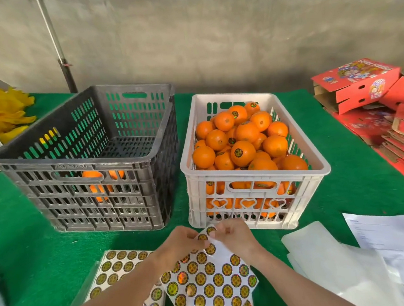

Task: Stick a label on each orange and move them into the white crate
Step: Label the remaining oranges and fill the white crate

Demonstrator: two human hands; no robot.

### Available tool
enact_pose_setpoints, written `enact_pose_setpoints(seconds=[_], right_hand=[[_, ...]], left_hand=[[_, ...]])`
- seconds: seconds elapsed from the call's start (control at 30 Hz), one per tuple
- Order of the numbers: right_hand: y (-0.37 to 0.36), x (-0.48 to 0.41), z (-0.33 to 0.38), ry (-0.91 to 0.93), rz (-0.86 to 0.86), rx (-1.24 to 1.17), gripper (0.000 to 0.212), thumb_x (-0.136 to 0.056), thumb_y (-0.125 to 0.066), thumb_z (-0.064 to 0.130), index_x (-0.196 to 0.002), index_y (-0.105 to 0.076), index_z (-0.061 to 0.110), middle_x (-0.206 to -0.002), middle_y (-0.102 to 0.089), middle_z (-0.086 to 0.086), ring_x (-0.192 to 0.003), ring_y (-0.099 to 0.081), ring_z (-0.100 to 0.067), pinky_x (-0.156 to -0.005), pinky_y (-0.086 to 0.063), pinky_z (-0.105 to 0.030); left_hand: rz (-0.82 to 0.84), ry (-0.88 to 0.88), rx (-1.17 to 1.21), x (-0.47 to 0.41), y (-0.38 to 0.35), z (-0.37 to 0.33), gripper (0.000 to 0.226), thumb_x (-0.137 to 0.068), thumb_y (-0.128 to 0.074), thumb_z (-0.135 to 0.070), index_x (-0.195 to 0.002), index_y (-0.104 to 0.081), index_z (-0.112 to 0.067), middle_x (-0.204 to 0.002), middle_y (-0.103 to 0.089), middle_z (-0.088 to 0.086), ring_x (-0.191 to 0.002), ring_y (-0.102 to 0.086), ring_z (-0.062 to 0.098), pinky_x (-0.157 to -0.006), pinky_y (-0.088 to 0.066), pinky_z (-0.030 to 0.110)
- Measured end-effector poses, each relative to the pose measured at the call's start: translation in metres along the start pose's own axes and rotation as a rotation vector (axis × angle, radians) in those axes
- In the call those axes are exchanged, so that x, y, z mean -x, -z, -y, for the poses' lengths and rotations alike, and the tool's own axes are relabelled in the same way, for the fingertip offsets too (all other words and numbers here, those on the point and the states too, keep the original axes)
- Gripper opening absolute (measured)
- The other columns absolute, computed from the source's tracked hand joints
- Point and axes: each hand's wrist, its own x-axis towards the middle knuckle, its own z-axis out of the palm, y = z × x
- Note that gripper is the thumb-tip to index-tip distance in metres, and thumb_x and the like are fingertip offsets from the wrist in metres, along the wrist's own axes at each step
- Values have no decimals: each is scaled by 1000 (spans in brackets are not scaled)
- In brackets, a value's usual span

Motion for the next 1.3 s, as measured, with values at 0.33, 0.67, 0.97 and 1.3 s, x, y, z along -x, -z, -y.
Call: enact_pose_setpoints(seconds=[0.33,0.67,0.97,1.3], right_hand=[[-7,25,-9,417,-217,496,17,-76,-77,13,-92,-76,10,-84,-60,-5,-86,-57,-22,-76,-40,-19],[-12,27,-10,612,-326,644,27,-55,-87,2,-73,-75,19,-68,-66,6,-63,-60,-19,-64,-47,-26],[-11,37,-11,503,-215,470,21,-67,-72,-8,-62,-66,11,-67,-64,4,-66,-58,-17,-67,-50,-36],[3,28,111,676,-273,49,11,-86,-57,18,-86,-61,29,-83,-59,11,-77,-53,-4,-67,-41,-15]], left_hand=[[118,202,465,4,3,-12,18,-91,-58,-7,-85,-72,2,-89,-72,22,-71,-69,31,-64,-57,34],[-38,68,258,-6,-5,-13,12,-82,-66,1,-80,-76,-6,-82,-73,19,-68,-68,26,-70,-57,33],[43,-85,-17,-13,-4,-7,16,-84,-58,0,-91,-73,3,-91,-71,22,-77,-66,23,-80,-55,38],[-124,-533,-528,16,14,-6,31,-84,-58,-36,-110,-63,-20,-91,-58,-15,-86,-57,10,-74,-43,19]])
